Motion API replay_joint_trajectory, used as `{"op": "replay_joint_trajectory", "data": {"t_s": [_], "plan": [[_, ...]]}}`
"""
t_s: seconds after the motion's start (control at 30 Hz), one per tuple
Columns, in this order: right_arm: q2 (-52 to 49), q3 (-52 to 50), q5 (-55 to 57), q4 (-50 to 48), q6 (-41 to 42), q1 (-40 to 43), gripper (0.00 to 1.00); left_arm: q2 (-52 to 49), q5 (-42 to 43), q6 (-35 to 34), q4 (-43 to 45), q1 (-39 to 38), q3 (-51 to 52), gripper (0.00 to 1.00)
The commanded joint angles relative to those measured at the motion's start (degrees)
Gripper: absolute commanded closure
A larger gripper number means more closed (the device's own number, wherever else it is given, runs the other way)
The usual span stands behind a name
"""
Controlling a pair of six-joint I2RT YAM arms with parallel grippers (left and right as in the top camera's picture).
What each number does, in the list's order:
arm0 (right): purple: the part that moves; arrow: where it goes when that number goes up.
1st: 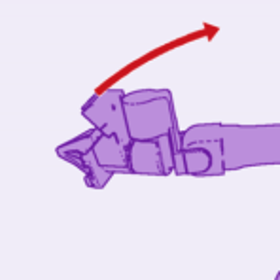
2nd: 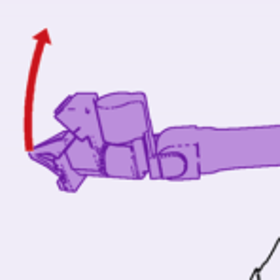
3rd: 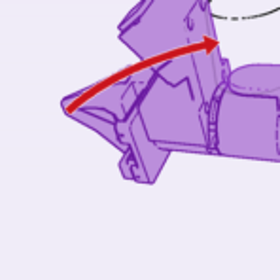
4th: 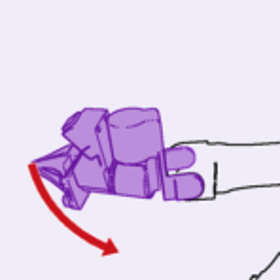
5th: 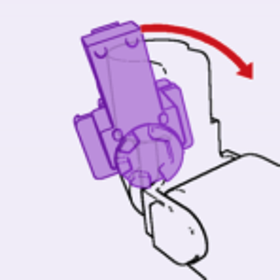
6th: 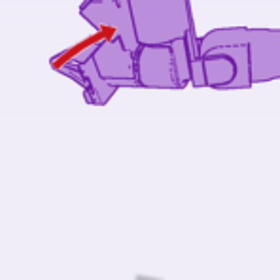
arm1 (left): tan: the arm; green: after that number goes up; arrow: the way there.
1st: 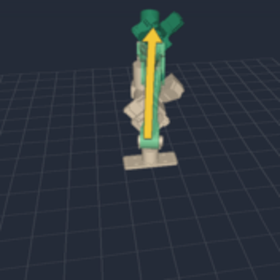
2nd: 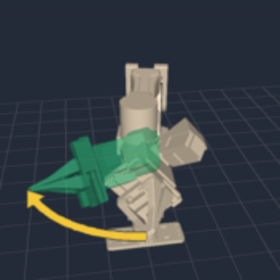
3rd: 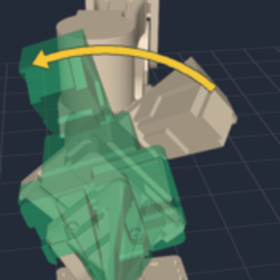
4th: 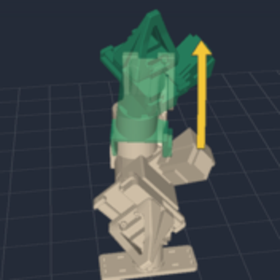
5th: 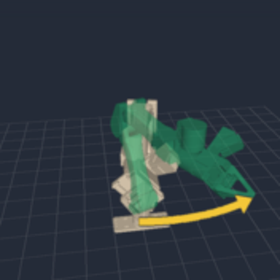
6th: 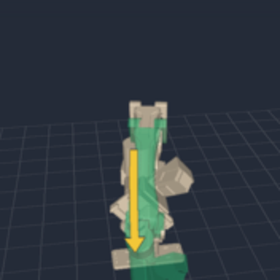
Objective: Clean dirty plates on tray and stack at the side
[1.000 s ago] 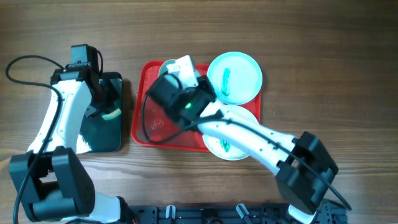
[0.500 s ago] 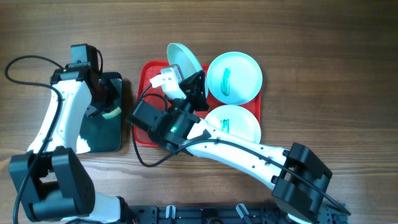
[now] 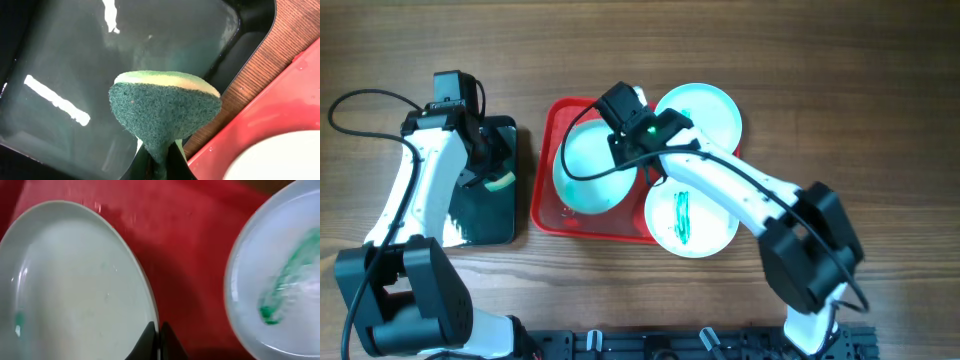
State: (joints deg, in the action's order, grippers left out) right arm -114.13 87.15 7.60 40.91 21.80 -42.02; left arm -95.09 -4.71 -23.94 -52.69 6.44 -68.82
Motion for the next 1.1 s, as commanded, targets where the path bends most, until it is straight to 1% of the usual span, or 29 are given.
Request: {"op": "replay_joint_trajectory", "data": {"t_s": [0.0,0.03,0.07,0.13,0.17,0.2,0.23,0.3,0.37,0.43,0.47,0.5,0.53,0.6,0.67,0.73,0.77,0.83,0.87,0.93,1.03,1.07], "plan": [[-3.52,0.48,-8.96,0.28,-1.40,-0.22,0.89,-0.33,-0.94,-0.96,0.20,0.28,0.28,0.96],[-3.63,0.48,-9.86,0.15,-3.74,-0.13,0.74,-0.33,-0.94,-0.96,0.20,0.28,0.28,0.96],[-3.63,0.48,-10.16,-0.24,-6.64,0.00,0.67,-0.33,-0.94,-0.96,0.22,0.28,0.31,0.96],[-3.63,0.50,-12.11,-2.03,-14.58,0.52,0.49,-0.33,-0.94,-0.96,0.42,0.28,0.31,0.96],[-3.65,0.50,-13.49,-2.91,-17.55,0.87,0.44,-0.33,-0.94,-0.98,0.57,0.28,0.28,0.96],[-3.65,0.50,-16.74,-4.46,-22.86,1.51,0.39,-0.33,-0.94,-0.96,0.68,0.28,0.31,0.96],[-3.96,0.50,-21.29,-6.45,-29.00,2.38,0.38,-0.33,-0.94,-0.96,0.79,0.28,0.31,0.96],[-5.55,0.50,-23.06,-9.73,-32.44,3.19,0.35,-0.33,-0.94,-0.96,0.79,0.28,0.31,0.96],[-7.32,0.50,-23.06,-12.52,-33.40,3.48,0.35,-0.33,-0.94,-0.96,0.79,0.28,0.31,0.96],[-8.79,0.50,-23.08,-14.80,-33.35,3.48,0.36,-0.33,-0.94,-0.96,0.79,0.28,0.31,0.96],[-9.40,0.50,-23.08,-15.63,-33.16,3.48,0.37,-0.33,-0.94,-0.96,0.79,0.28,0.31,0.96],[-10.23,0.50,-22.67,-16.57,-31.82,3.48,0.42,-0.33,-0.94,-0.96,0.79,0.28,0.31,0.96],[-11.02,0.50,-22.08,-17.31,-30.23,3.48,0.56,-0.33,-0.94,-0.96,0.79,0.28,0.28,0.96],[-11.93,0.48,-20.87,-17.29,-27.82,3.48,0.67,-0.33,-0.94,-0.94,0.83,0.28,0.28,0.96],[-12.15,0.48,-19.30,-16.68,-24.06,3.48,0.74,-0.26,-0.94,-0.90,1.01,0.28,0.11,0.96],[-11.98,0.50,-18.99,-15.67,-21.22,3.48,0.90,0.17,-0.94,-0.50,0.31,0.28,-1.77,0.96],[-11.87,0.50,-18.99,-14.78,-20.02,3.48,0.96,0.50,-0.81,-0.50,-0.39,0.28,-3.10,0.96],[-11.61,0.55,-18.84,-14.03,-18.03,3.50,0.96,1.46,0.85,-0.52,-1.84,0.17,-6.01,0.96],[-11.21,0.55,-17.77,-13.79,-13.94,3.63,0.96,1.84,1.90,-0.50,-1.99,0.13,-6.71,0.96],[-10.12,0.55,-16.57,-12.59,-3.32,4.87,0.96,2.54,4.79,-0.50,-1.99,0.07,-7.28,0.96],[-9.05,0.55,-16.59,-7.78,17.40,8.04,0.96,2.45,8.63,-0.50,-2.27,-0.50,-7.26,0.96],[-9.07,0.55,-16.68,-6.73,21.64,8.72,0.96,2.45,8.76,-0.50,-2.23,-1.03,-7.26,0.96]]}}
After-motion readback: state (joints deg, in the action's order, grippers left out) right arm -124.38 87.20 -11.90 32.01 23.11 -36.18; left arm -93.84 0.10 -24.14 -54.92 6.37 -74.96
